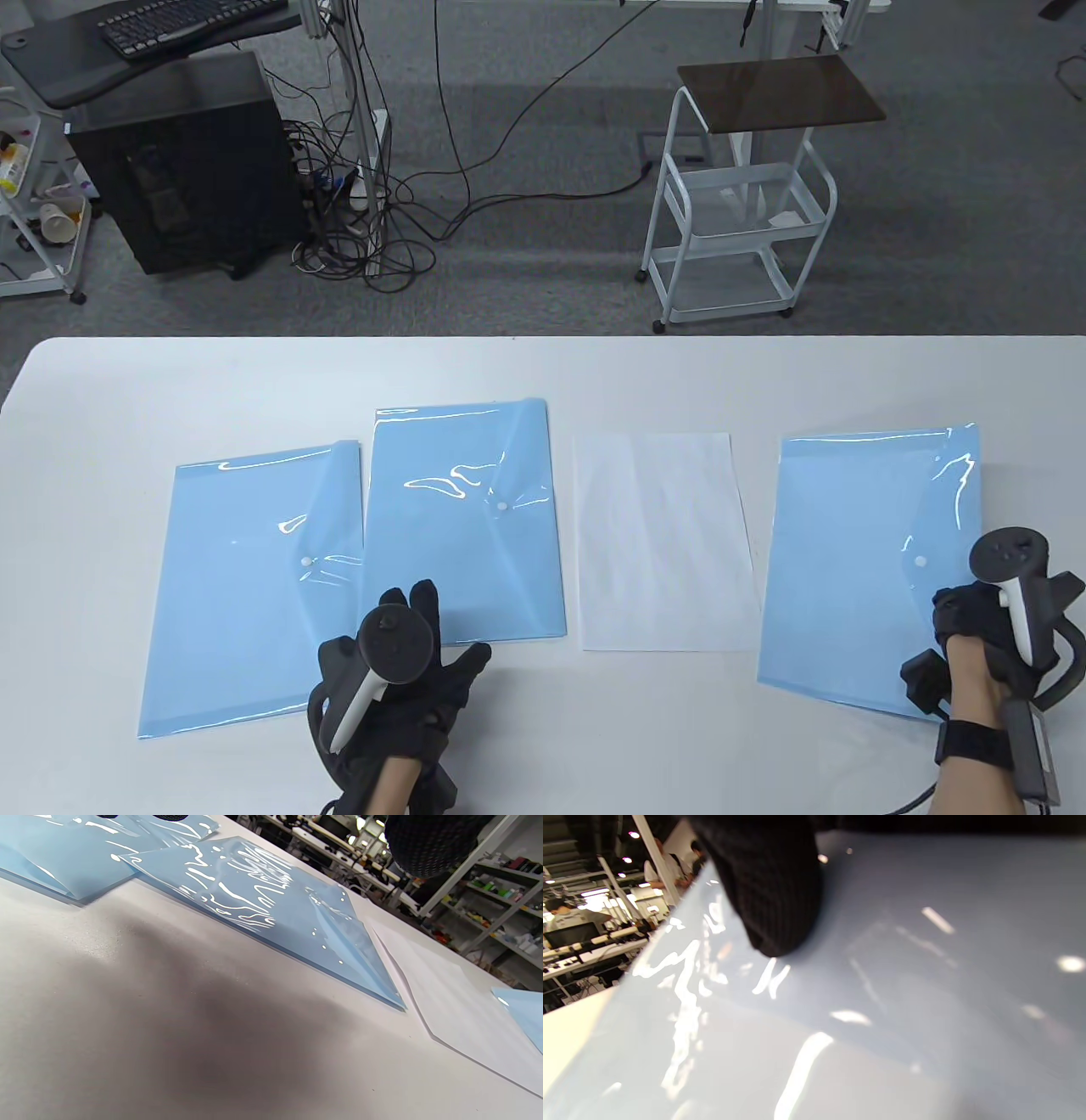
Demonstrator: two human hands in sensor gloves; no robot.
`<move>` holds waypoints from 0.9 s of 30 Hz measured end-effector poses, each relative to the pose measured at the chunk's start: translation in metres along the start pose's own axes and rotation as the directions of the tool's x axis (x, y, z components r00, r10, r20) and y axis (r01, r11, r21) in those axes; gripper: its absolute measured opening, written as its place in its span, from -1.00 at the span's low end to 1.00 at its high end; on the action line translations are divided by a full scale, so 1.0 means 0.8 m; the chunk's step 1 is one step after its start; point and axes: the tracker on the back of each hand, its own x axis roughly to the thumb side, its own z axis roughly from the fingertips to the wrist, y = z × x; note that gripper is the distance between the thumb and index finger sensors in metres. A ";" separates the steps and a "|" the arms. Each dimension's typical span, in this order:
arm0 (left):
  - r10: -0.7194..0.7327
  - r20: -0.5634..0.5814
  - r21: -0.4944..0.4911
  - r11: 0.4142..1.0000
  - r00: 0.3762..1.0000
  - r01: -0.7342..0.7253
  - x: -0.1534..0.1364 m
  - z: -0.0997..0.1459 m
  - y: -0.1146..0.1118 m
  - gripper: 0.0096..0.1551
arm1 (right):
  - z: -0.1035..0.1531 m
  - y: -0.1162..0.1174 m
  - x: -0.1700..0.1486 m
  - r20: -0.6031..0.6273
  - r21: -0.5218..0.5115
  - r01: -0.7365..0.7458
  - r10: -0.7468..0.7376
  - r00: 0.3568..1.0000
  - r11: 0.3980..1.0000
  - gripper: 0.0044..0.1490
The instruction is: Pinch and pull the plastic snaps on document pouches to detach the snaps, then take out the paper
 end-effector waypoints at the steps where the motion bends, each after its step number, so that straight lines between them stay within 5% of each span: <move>1: 0.001 0.003 0.001 1.000 1.000 -0.001 0.000 0.001 0.000 0.13 | 0.007 -0.012 0.003 0.011 -0.027 0.010 -0.009 1.000 1.000 -0.38; 21: 0.060 0.007 0.017 0.998 0.998 -0.060 -0.009 0.007 0.009 0.12 | 0.165 -0.161 0.088 0.395 -0.404 0.147 0.028 0.918 0.903 -0.52; 27: 0.067 0.009 0.023 0.998 0.998 -0.067 -0.010 0.008 0.010 0.12 | 0.213 -0.184 0.095 0.535 -0.371 0.324 -0.085 0.841 0.870 -0.52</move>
